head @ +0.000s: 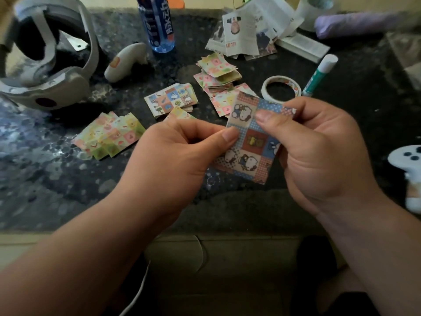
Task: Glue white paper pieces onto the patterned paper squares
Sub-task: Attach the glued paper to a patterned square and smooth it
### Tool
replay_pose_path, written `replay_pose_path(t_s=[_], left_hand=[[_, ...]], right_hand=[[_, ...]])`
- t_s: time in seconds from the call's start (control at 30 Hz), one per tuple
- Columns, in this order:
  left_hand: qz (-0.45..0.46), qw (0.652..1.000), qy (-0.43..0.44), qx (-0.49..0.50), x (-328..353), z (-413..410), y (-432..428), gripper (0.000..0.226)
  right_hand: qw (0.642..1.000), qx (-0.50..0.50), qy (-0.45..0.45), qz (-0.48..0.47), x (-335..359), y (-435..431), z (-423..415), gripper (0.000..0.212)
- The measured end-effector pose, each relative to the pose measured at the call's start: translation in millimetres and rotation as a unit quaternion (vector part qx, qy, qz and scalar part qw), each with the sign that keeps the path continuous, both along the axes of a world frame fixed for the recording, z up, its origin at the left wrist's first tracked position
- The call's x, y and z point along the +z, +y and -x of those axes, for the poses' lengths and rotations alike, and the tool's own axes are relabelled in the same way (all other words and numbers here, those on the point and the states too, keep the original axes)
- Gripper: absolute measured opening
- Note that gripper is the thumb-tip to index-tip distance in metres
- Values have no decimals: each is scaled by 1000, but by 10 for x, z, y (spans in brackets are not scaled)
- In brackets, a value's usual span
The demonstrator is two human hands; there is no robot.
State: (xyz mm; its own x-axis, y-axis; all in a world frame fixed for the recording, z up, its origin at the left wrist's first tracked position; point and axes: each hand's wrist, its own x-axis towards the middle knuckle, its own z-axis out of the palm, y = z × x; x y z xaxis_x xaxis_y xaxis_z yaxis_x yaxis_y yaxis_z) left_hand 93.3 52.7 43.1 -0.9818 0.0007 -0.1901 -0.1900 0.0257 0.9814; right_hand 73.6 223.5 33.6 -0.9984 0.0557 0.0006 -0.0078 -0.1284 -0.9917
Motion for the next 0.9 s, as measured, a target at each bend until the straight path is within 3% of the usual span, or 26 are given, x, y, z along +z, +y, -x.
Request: replay_pose_path(t_s=[0.3, 0.53, 0.9], left_hand=[[13, 1000, -6, -27, 89, -32, 35, 12], [14, 1000, -6, 9, 58, -9, 42, 15], [-77, 997, -24, -20, 107, -6, 31, 13]], right_hand=[[999, 24, 1, -33, 2, 18, -3, 14], [999, 44, -4, -24, 19, -9, -22, 12], [997, 51, 16, -60, -19, 2, -27, 17]])
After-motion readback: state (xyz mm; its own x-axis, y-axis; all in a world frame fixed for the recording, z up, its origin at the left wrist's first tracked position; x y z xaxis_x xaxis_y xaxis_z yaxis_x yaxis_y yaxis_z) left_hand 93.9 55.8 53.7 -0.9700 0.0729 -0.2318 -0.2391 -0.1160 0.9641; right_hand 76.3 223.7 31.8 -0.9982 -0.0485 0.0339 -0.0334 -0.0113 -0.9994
